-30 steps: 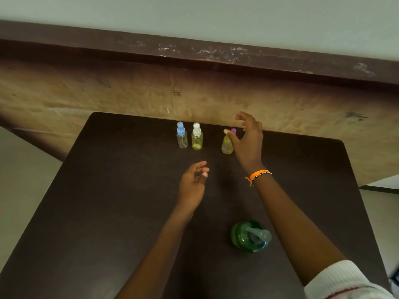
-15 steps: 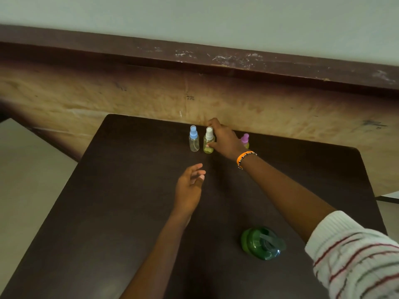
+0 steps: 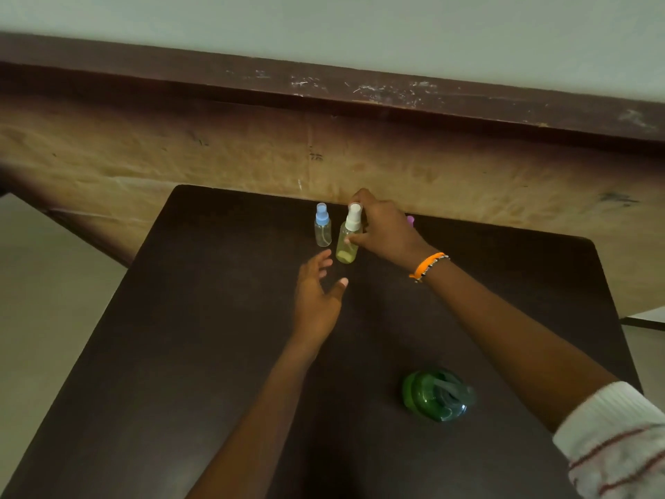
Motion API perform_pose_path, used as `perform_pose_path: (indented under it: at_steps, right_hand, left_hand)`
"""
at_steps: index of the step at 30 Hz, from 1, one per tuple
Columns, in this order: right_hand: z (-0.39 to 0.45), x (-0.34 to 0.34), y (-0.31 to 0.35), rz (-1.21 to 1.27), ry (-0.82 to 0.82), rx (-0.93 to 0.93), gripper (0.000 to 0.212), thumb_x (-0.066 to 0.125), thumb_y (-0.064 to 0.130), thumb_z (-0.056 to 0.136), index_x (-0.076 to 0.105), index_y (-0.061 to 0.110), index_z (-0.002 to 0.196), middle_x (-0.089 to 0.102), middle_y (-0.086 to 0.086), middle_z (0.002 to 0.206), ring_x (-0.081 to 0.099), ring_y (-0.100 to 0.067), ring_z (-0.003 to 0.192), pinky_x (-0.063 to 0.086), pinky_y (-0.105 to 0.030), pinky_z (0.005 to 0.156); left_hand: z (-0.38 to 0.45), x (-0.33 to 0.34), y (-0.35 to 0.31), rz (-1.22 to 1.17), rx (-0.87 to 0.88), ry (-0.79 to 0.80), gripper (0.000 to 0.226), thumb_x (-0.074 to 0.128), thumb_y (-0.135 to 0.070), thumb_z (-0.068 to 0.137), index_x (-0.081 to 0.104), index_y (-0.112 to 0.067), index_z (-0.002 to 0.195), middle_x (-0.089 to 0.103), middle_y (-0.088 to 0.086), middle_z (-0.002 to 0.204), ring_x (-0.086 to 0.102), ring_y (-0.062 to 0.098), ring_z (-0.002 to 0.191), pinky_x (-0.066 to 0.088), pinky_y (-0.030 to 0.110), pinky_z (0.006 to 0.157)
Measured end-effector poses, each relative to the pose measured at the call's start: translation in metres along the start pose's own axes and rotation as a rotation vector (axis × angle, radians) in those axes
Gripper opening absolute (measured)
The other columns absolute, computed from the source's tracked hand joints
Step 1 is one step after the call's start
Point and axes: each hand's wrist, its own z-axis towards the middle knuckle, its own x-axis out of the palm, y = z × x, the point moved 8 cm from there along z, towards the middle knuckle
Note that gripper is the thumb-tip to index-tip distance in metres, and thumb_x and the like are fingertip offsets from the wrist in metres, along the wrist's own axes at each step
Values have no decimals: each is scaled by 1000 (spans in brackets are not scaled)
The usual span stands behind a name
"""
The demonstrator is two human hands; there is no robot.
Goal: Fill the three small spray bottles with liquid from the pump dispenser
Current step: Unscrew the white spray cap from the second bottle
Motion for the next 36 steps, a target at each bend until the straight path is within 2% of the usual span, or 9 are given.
perform_pose_path:
  at_steps: [3, 5, 11, 18, 22, 27, 32, 34, 36]
  right_hand:
    - [-28, -28, 22, 48, 9, -24, 41, 81, 16, 71, 57, 6, 102, 65, -7, 86, 62, -24, 78, 51, -41, 72]
    - [-50, -41, 35, 92, 17, -29, 38, 84, 18, 68, 60, 8, 96, 67, -5, 86, 63, -22, 77, 53, -43, 72]
    - [-115, -66, 67, 148, -60, 6, 39, 86, 25, 65, 58, 18, 92, 67, 1, 86, 66, -19, 79, 54, -46, 75]
    - [-191, -72, 79, 531, -393, 163, 29, 84, 23, 72, 61, 17, 88, 70, -3, 85, 69, -20, 80, 58, -47, 66]
    - [-223, -61, 82, 653, -526, 193, 29, 78, 39, 69, 61, 19, 80, 68, -3, 82, 67, -25, 83, 55, -52, 65]
    - [-248, -52, 88, 707, -595, 170, 33, 72, 51, 66, 63, 23, 81, 69, -1, 88, 64, -27, 98, 54, -55, 77]
    - [-261, -52, 98, 766, -533, 114, 22, 73, 43, 68, 66, 27, 81, 73, -3, 92, 66, -26, 101, 50, -57, 90]
    - [-263, -55, 99, 766, -442, 65, 12, 74, 32, 73, 69, 26, 82, 74, 1, 92, 66, -23, 103, 48, -52, 97]
    - [-263, -54, 103, 842, -263, -25, 8, 71, 23, 79, 72, 24, 86, 74, 3, 93, 65, -19, 104, 51, -41, 96]
  left_hand:
    - [-5, -1, -19, 15, 121, 13, 60, 73, -12, 75, 44, -25, 126, 45, -9, 127, 44, 7, 119, 34, 15, 92]
    - [-15, -1, -36, -4, 206, 50, 60, 77, -17, 71, 46, -27, 122, 48, -11, 125, 45, 4, 119, 34, 12, 93]
    - [-61, -4, -76, -93, 333, 114, 41, 76, -33, 63, 54, -34, 97, 64, -13, 100, 61, 9, 100, 49, 27, 87]
    - [-117, -16, -98, -140, 444, 139, 41, 77, -35, 57, 57, -23, 91, 66, -11, 92, 64, 12, 91, 52, 26, 79]
    - [-138, -22, -94, -91, 467, 130, 37, 79, -40, 51, 55, -30, 79, 65, -15, 80, 62, 8, 77, 48, 20, 68]
    - [-162, -30, -92, -73, 472, 170, 36, 78, -41, 50, 60, -22, 75, 67, -12, 77, 65, 10, 76, 51, 22, 67]
    - [-172, -33, -93, -87, 481, 302, 36, 86, -25, 54, 64, -17, 81, 70, -3, 81, 67, 12, 81, 53, 23, 73]
    - [-174, -30, -90, -112, 420, 405, 35, 86, -11, 57, 66, -17, 85, 71, -3, 82, 68, 10, 82, 54, 21, 74]
    - [-177, -23, -83, -198, 313, 600, 38, 85, -14, 57, 67, -18, 90, 72, -4, 84, 67, 9, 82, 54, 21, 74]
